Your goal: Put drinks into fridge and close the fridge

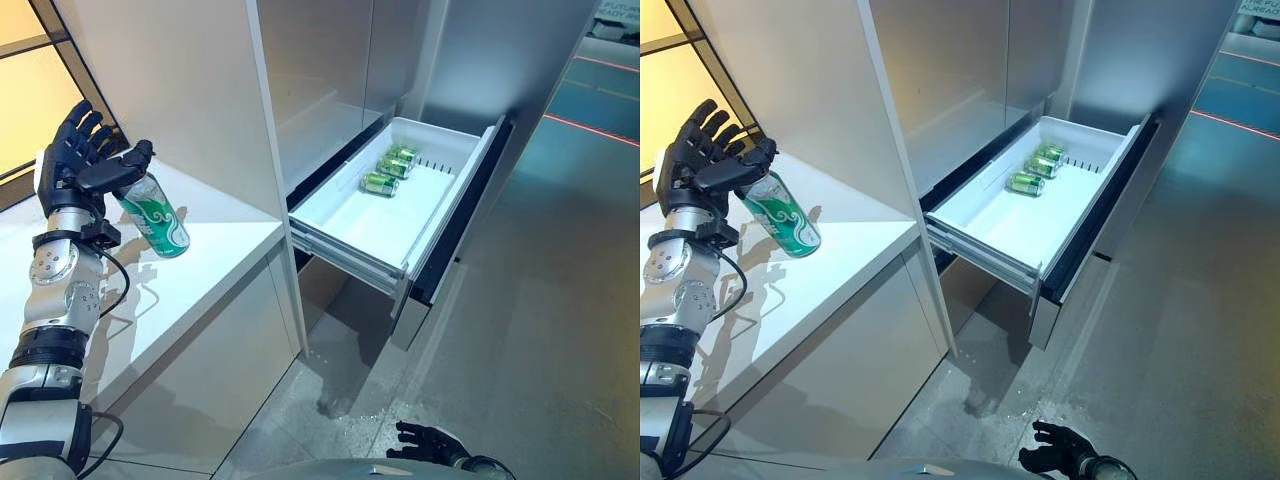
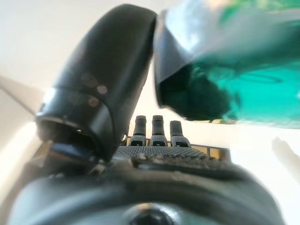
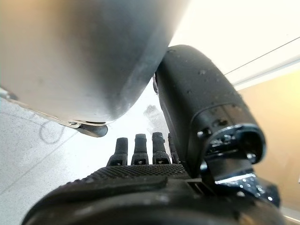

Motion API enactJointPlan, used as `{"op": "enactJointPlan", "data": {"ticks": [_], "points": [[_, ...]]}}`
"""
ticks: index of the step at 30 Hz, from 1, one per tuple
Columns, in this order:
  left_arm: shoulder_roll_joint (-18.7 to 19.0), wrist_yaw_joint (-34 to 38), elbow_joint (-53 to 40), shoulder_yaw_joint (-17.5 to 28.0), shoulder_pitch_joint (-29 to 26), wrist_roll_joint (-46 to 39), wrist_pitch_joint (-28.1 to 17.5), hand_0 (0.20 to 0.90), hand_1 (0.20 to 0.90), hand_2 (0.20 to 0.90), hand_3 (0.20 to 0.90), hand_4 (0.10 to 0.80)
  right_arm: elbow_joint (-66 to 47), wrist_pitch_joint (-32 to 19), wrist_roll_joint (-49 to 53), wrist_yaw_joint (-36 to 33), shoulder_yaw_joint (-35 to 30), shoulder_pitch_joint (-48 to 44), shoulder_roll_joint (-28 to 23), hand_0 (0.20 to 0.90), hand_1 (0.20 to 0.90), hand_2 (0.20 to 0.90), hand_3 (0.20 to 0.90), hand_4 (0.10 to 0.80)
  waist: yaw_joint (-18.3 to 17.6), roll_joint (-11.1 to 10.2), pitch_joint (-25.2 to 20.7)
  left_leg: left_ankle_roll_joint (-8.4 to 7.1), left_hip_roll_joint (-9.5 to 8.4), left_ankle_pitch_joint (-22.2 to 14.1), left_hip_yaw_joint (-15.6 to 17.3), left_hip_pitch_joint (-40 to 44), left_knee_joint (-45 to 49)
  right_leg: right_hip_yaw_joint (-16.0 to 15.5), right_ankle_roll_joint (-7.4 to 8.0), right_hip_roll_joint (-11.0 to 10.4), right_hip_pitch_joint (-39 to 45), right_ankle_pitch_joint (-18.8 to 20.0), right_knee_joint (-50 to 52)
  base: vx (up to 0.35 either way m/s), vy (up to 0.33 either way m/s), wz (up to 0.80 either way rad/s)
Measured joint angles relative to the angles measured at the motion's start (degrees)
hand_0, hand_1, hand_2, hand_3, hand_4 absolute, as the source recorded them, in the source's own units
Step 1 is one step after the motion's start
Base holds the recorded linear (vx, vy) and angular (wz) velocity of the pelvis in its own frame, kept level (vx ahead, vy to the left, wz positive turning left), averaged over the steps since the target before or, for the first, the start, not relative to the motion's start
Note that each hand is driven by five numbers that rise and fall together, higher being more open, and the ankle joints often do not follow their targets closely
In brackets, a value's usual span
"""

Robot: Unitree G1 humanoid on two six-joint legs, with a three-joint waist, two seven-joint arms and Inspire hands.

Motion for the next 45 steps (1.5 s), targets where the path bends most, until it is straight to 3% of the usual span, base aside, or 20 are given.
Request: {"op": "enactJointPlan", "data": {"ticks": [17, 30, 45], "points": [[-0.18, -4.00, -1.97, 0.02, -0.09, -0.02, 0.00, 0.900, 0.900, 0.900, 0.900, 0.800, -0.07, 0.15, -0.02, 0.01, 0.01, -0.69, -0.34, 0.900, 0.900, 0.900, 0.900, 0.800, 0.15, 0.21, 1.28, 0.00, -0.01, 0.00, -0.05, 0.01, 0.13, -0.08, 0.00, -0.01, 0.05, 0.00, 0.04, 0.000, 0.000, 0.00], [-1.08, -2.70, -3.72, 0.15, -0.09, 2.86, -0.43, 0.900, 0.900, 0.900, 0.900, 0.800, -1.01, 0.57, -0.36, 0.17, 0.03, -0.78, -0.80, 0.900, 0.900, 0.900, 0.900, 0.800, 0.89, 0.32, 2.16, 0.01, 0.00, 0.02, -0.18, 0.20, 0.14, -0.21, 0.01, -0.02, 0.32, 0.00, 0.09, -0.003, -0.001, 0.00], [-3.98, 1.06, -7.23, 0.63, 2.28, 5.52, -4.05, 0.900, 0.900, 0.900, 0.900, 0.800, -1.42, 1.68, -0.55, 0.99, 0.04, -0.81, -1.65, 0.900, 0.900, 0.900, 0.900, 0.800, 1.49, 0.37, 2.38, 0.00, -0.04, 0.06, -1.14, 0.38, 0.08, -1.28, 0.06, -0.06, 1.17, -0.04, -0.22, -0.036, -0.009, 0.03]]}}
